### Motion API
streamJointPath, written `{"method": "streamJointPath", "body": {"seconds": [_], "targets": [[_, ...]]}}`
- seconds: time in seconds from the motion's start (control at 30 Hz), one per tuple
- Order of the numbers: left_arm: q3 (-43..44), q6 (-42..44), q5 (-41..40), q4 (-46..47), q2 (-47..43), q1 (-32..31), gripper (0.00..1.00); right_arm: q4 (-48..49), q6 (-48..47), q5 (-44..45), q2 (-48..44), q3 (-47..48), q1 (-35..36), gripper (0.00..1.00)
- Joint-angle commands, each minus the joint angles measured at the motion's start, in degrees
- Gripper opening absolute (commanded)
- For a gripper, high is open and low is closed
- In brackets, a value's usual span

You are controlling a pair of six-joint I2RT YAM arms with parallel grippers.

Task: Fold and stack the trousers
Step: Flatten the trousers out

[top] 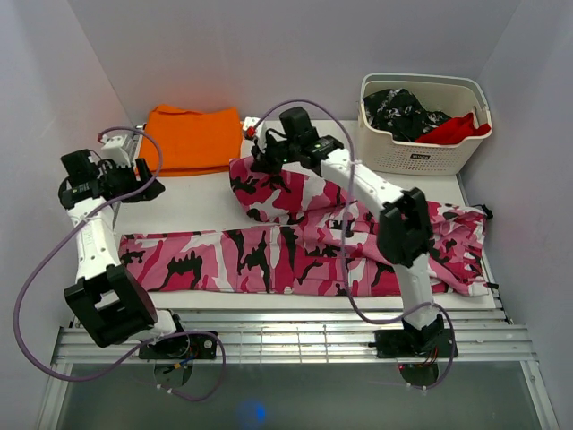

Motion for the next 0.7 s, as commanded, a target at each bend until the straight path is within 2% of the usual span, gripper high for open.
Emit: {"method": "streamJointPath", "body": {"seconds": [0.0, 0.07, 0.1, 0.17, 0.2, 0.23, 0.33, 0.37, 0.4, 0.47, 0.5, 0.67], "targets": [[4.15, -3.41, 9.56, 4.11, 0.59, 3.43, 0.73, -8.65, -19.53, -10.59, -16.38, -8.04, 2.8, 0.08], [4.86, -1.58, 11.4, 3.76, 0.6, 3.7, 0.73, -13.48, -29.07, -10.78, -20.08, -14.91, 3.94, 0.08], [5.04, -0.17, 13.94, 2.8, 0.51, 3.79, 0.73, -18.9, -32.09, -10.43, -23.05, -16.75, 5.08, 0.08], [5.3, 7.18, 17.99, -1.23, -0.19, 3.7, 0.73, -24.47, -39.2, -9.12, -27.19, -21.22, 6.06, 0.08], [5.3, 10.27, 21.66, -2.99, -0.54, 3.79, 0.73, -26.84, -40.72, -8.85, -28.35, -22.73, 6.06, 0.08], [5.3, 13.35, 22.65, -4.84, -1.15, 3.7, 0.74, -32.0, -42.04, -8.24, -29.58, -24.23, 6.06, 0.08], [4.77, 24.08, 23.54, -12.13, -1.51, 2.91, 0.76, -36.7, -43.73, -4.81, -34.58, -33.79, 5.97, 0.08], [4.6, 26.54, 22.67, -13.98, -1.16, 2.21, 0.77, -36.36, -43.2, -3.5, -37.64, -37.3, 5.89, 0.08], [4.25, 29.0, 21.53, -18.26, -0.9, 0.81, 0.77, -35.31, -41.63, -1.4, -39.15, -45.08, 5.71, 0.08], [1.8, 34.29, 17.77, -20.93, -1.07, -4.54, 0.77, -29.89, -39.26, 1.33, -43.8, -52.77, 5.53, 0.08], [0.48, 35.43, 17.66, -21.99, -2.29, -6.22, 0.81, -27.77, -38.11, 2.22, -45.13, -59.51, 5.45, 0.08], [-11.47, 42.65, 23.8, -18.76, -9.06, -14.22, 0.81, -14.84, -30.2, 7.32, -51.03, -72.22, 5.27, 0.08]]}}
